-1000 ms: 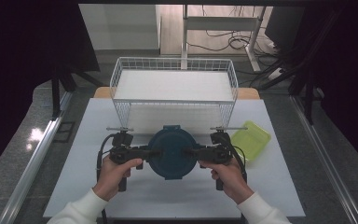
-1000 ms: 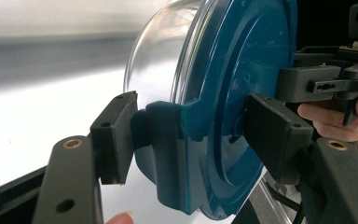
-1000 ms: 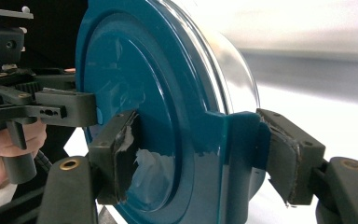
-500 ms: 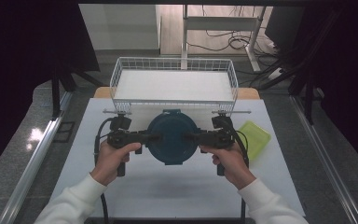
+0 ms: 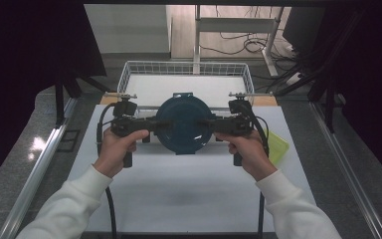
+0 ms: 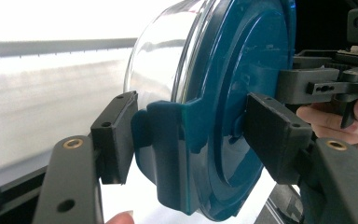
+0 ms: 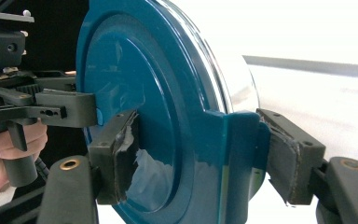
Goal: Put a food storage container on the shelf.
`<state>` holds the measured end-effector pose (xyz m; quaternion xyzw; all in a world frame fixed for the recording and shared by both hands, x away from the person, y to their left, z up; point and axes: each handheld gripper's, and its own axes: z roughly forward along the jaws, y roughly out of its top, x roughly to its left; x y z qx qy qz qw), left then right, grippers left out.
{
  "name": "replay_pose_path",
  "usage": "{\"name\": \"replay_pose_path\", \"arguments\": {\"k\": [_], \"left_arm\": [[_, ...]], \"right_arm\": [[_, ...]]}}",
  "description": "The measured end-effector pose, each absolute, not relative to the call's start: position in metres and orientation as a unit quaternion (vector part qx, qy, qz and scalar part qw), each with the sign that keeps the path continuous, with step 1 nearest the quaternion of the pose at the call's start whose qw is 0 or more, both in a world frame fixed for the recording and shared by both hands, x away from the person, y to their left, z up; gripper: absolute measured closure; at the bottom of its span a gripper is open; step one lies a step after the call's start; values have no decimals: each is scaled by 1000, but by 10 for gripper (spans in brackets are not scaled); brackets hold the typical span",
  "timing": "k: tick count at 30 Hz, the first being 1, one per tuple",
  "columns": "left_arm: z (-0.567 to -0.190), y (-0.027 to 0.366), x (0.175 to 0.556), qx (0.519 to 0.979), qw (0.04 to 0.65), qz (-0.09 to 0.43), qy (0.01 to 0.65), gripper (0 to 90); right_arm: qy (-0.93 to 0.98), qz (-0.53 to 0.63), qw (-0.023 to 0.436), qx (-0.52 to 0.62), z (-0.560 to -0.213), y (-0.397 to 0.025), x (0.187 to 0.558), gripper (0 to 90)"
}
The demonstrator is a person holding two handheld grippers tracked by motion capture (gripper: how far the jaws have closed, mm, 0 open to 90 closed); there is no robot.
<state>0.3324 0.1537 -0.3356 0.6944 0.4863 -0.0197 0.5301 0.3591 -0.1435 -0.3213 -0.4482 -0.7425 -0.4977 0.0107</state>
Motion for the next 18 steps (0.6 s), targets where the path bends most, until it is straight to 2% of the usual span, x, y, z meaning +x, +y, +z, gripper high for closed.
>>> {"name": "replay_pose_path", "arguments": {"k": [18], "left_arm": [[-300, 161, 355, 695, 541, -3, 474, 368]], "right_arm": [[-743, -508, -5, -436, -285, -137, 381, 322]]}}
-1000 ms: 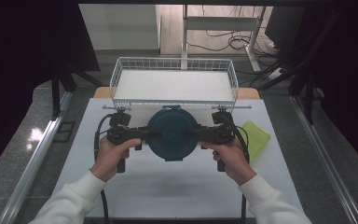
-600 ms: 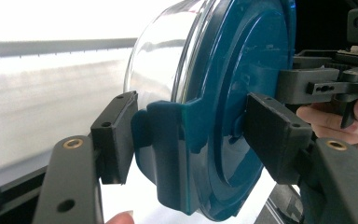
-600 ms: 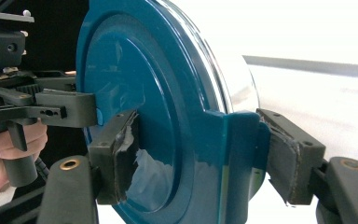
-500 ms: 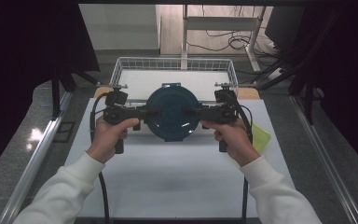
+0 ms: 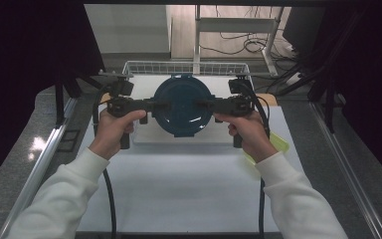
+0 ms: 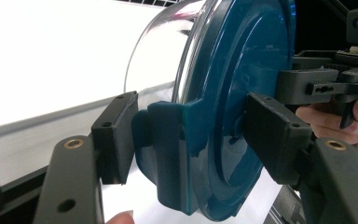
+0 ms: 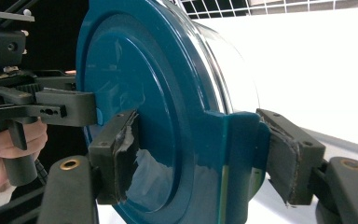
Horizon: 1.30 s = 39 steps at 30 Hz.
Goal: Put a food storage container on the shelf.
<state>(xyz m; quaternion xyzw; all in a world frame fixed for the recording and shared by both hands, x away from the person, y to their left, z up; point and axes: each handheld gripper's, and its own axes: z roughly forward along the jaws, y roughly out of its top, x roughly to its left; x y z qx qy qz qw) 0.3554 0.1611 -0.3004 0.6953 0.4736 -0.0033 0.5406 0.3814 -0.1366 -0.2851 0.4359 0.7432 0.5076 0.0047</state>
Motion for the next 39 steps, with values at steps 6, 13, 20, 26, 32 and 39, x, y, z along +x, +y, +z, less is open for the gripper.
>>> {"name": "replay_pose_path", "arguments": {"k": [6, 13, 20, 26, 32, 39], "left_arm": [[-288, 162, 364, 698, 539, 2, 472, 368], [-276, 164, 375, 696, 542, 9, 470, 370], [-266, 166, 389, 694, 548, 18, 467, 373], [-255, 167, 400, 694, 552, 25, 461, 374], [-253, 168, 412, 693, 554, 26, 462, 376], [-267, 165, 431, 691, 549, 4, 471, 376]], "right_arm": [[740, 514, 6, 434, -274, -135, 391, 322], [739, 518, 6, 431, -265, -134, 402, 322], [736, 522, 5, 430, -255, -132, 417, 323], [733, 531, 7, 425, -245, -133, 428, 330], [730, 533, 3, 428, -242, -132, 440, 330], [728, 522, -4, 444, -250, -135, 455, 330]]}}
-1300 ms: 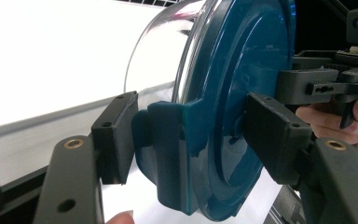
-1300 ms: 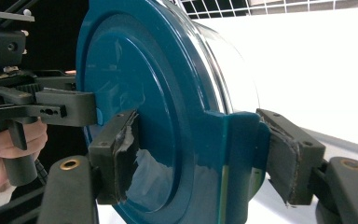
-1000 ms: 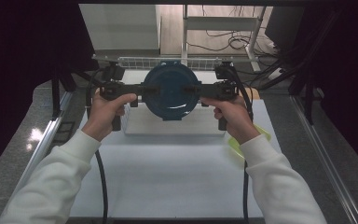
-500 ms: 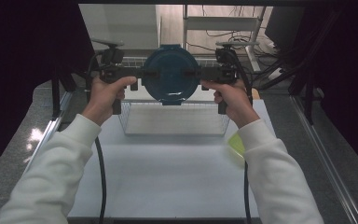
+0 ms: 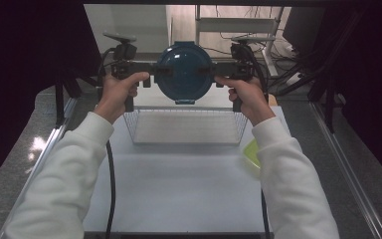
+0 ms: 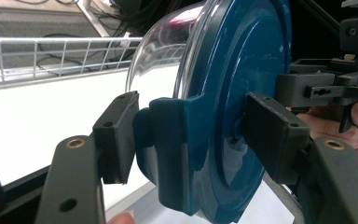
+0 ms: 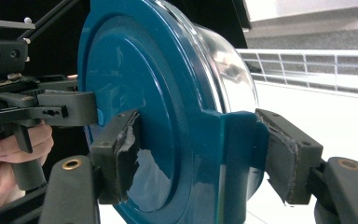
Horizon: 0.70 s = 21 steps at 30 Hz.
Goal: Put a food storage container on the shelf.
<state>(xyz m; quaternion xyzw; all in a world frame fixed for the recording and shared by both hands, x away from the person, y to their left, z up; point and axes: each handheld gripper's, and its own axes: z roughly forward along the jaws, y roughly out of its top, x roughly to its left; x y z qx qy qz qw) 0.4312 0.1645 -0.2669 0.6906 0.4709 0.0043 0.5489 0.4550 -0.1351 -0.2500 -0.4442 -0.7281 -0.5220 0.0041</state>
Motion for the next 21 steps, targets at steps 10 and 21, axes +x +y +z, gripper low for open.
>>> {"name": "replay_pose_path", "arguments": {"k": [10, 21], "left_arm": [[-292, 162, 452, 687, 543, -25, 482, 375], [-309, 160, 468, 678, 536, -45, 500, 375]], "right_arm": [[-730, -499, 12, -466, -268, -137, 475, 322], [-721, -480, 33, -499, -286, -136, 493, 300]]}}
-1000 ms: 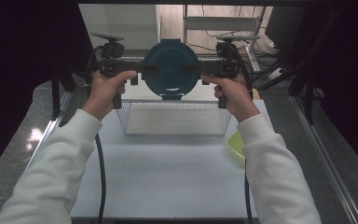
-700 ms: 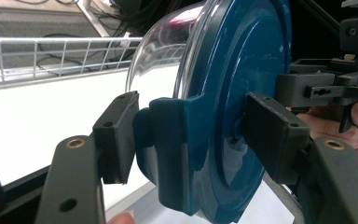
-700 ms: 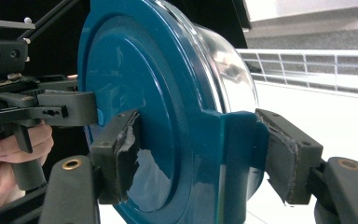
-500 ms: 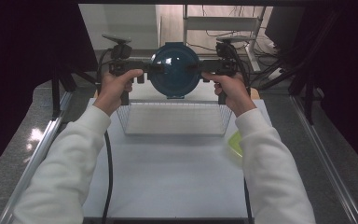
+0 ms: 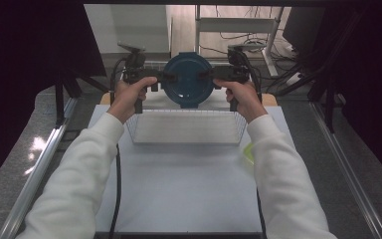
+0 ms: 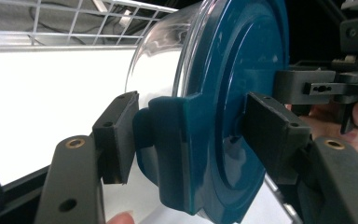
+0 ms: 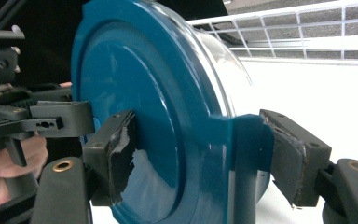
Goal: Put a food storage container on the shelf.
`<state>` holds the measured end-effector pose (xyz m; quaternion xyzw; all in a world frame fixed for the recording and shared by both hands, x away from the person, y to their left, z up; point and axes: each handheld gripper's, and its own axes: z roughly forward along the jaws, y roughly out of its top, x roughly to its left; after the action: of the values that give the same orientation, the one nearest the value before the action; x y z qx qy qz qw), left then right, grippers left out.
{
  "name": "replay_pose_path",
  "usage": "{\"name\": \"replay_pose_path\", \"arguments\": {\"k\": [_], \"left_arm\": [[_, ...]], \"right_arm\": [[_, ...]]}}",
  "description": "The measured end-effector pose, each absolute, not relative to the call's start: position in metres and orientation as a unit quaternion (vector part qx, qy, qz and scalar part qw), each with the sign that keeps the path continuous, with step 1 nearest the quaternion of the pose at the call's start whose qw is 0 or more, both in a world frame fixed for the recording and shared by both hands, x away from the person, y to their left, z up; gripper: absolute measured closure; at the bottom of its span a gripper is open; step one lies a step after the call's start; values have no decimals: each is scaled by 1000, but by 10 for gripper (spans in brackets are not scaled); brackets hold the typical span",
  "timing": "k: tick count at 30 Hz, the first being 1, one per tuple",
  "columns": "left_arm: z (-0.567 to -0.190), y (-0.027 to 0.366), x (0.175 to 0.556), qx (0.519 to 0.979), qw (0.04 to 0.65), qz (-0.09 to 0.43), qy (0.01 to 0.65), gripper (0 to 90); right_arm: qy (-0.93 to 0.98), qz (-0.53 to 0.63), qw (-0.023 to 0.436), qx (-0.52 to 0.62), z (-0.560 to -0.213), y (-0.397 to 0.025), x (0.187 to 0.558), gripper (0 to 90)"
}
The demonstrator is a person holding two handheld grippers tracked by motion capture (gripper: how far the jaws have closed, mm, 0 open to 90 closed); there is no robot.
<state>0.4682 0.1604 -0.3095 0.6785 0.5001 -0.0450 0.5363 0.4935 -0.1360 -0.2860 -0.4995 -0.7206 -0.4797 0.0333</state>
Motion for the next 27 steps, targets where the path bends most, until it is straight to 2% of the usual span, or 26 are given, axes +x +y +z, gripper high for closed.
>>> {"name": "replay_pose_path", "arguments": {"k": [15, 27], "left_arm": [[-326, 161, 498, 629, 552, -85, 541, 367], [-336, 160, 509, 606, 552, -105, 562, 364]], "right_arm": [[-680, -482, 74, -548, -301, -141, 517, 299], [-656, -481, 103, -573, -314, -145, 527, 287]]}}
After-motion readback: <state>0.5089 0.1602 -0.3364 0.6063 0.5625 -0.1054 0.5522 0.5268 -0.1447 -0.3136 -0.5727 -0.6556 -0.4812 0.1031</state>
